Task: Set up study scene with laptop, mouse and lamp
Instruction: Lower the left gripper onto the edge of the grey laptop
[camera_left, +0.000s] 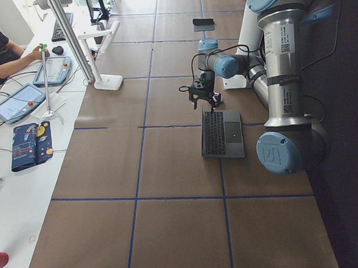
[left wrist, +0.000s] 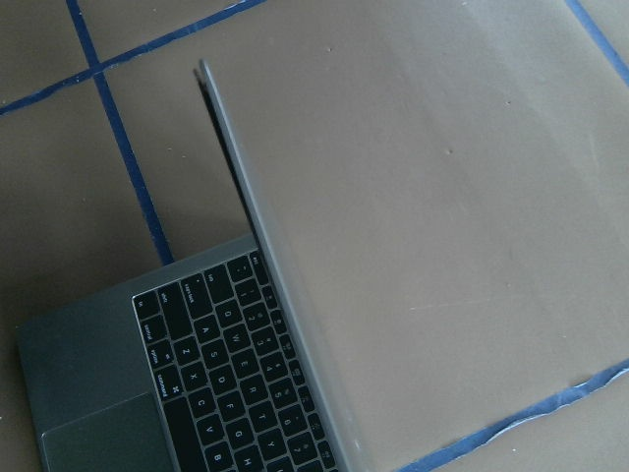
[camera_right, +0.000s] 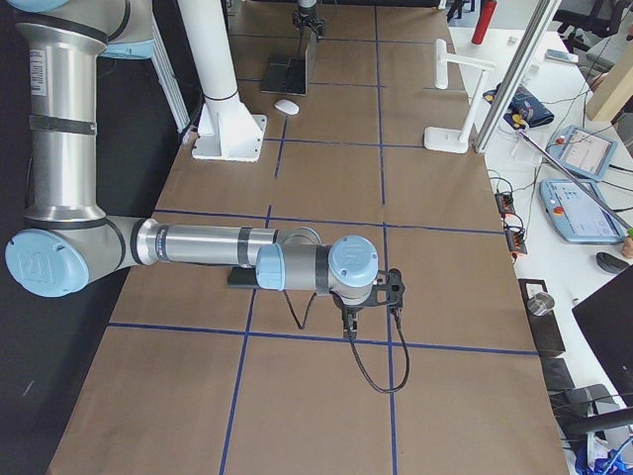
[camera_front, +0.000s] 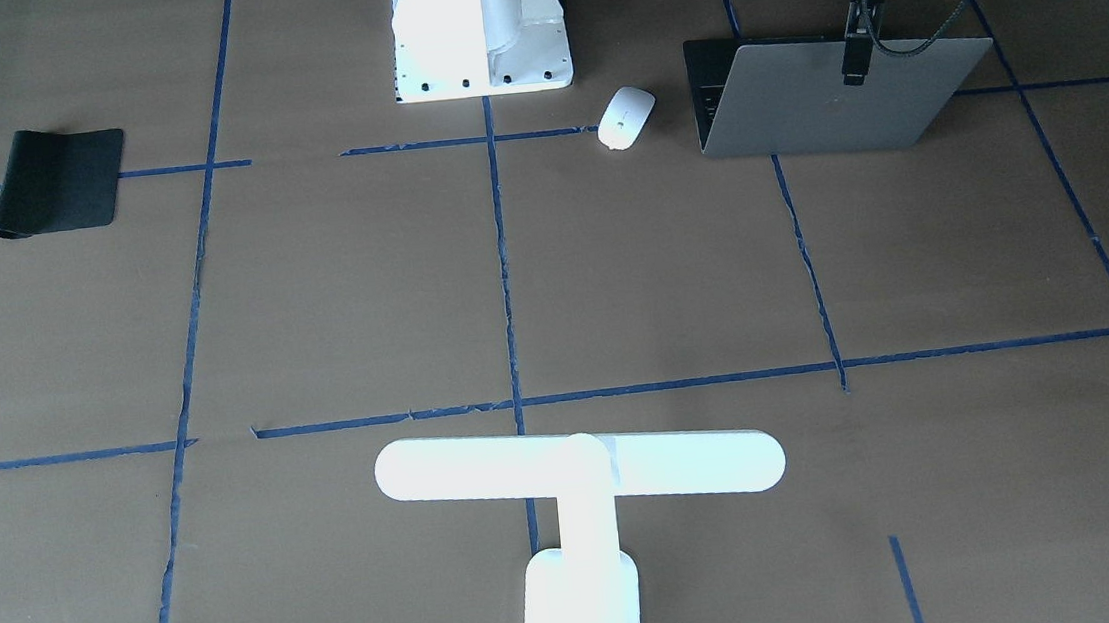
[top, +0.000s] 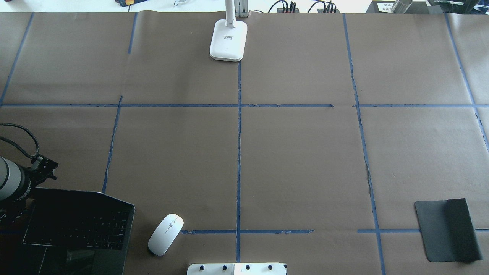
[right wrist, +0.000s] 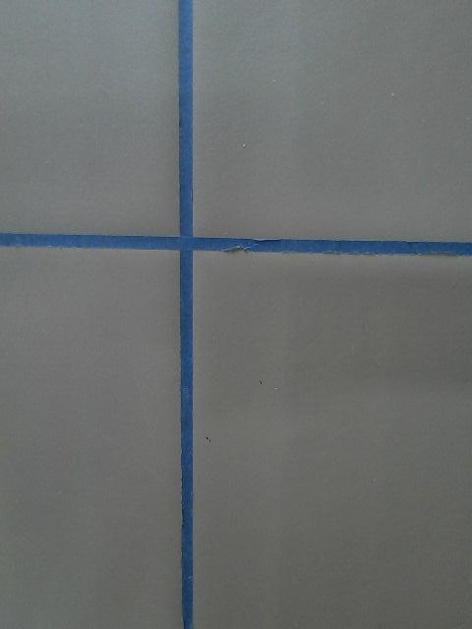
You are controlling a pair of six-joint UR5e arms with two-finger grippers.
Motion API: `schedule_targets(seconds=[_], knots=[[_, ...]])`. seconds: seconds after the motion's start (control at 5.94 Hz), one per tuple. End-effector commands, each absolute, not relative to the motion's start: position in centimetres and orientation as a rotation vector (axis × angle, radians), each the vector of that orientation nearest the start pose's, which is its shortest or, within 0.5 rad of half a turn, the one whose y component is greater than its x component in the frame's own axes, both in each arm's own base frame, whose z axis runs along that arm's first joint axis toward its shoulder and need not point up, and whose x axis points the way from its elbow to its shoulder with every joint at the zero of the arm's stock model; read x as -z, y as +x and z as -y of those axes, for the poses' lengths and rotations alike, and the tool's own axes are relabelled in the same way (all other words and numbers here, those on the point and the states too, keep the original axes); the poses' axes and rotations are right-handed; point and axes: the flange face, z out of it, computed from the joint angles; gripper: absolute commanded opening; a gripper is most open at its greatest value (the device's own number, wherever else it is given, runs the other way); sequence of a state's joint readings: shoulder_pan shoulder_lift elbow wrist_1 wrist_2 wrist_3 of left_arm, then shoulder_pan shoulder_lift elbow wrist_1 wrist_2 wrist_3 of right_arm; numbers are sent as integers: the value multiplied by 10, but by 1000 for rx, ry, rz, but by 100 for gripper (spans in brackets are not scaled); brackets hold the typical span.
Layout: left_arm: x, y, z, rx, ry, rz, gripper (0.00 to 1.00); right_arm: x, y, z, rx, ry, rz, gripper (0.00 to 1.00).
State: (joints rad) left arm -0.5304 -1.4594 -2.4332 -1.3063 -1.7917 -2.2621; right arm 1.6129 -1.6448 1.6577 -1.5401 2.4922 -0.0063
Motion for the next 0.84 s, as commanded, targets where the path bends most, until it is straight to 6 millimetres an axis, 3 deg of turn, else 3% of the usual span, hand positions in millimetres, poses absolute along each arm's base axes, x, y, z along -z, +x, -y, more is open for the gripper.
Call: schedule_targets(seconds=[0.0, 0.17, 0.34, 0.67], knots=[[-360, 266, 284, 1207, -257, -479, 31, -635, 77, 461, -18, 70, 920, 100], [-358, 263, 283, 1236, -266, -482, 7, -634, 78, 461, -19, 74, 920, 100], [-350, 252, 286, 1254, -268, -503, 0, -632, 78, 463, -19, 77, 920, 100], [-344, 213, 316, 1365, -236, -510, 0, -630, 80, 463, -20, 82, 921, 100]])
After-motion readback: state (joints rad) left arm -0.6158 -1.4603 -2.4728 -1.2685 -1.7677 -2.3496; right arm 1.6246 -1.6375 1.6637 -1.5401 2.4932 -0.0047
